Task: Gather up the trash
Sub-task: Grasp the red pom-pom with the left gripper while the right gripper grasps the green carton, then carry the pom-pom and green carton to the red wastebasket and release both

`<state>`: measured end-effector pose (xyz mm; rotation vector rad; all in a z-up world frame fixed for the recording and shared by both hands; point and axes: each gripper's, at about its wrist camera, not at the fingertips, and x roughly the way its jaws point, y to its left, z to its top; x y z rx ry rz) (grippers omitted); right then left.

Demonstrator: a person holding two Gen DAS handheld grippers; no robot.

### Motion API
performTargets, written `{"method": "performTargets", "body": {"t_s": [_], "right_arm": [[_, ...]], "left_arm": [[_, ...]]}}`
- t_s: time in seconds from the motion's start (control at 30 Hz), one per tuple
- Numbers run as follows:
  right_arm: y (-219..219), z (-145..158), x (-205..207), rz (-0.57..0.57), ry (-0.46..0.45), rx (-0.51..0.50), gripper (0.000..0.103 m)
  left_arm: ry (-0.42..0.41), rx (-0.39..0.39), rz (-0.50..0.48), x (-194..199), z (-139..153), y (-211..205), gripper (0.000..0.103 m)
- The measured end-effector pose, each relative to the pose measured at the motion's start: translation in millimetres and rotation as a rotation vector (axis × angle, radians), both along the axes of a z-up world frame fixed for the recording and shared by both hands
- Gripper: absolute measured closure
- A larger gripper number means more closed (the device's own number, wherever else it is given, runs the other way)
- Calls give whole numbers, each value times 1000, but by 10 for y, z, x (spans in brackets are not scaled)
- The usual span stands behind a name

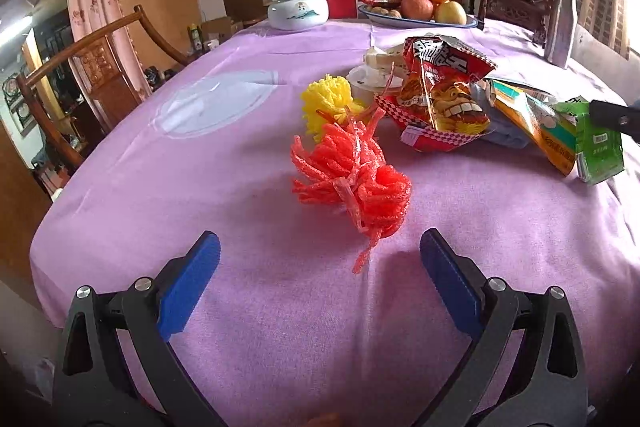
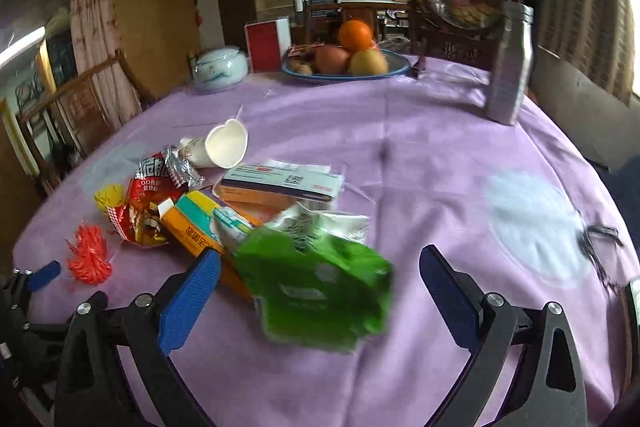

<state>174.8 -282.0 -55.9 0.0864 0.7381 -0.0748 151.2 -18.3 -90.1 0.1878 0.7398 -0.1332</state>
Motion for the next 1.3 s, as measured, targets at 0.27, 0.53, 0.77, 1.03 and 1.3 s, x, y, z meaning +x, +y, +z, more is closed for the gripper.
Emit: {"method": "performTargets", "body": {"t_s": [0.27,0.53,0.77,1.03,1.3], "right_arm": [[-307,-268,406,-49,177,213,6],[-560,-310,368,-53,139,342,19],[-708,-349,343,-62,106,439,18],[-719,-357,336,-60,101,456,19],[-751,-270,181,27,23,540,19]], "left_arm": [[10,4,-2,11,3,1,7],[83,-85,-8,109,57,125,7],[110,-51,0,360,176,-69,7],[159,-122,26,382,122,-6,72],[70,-204,43,-30,409,365,72]]}}
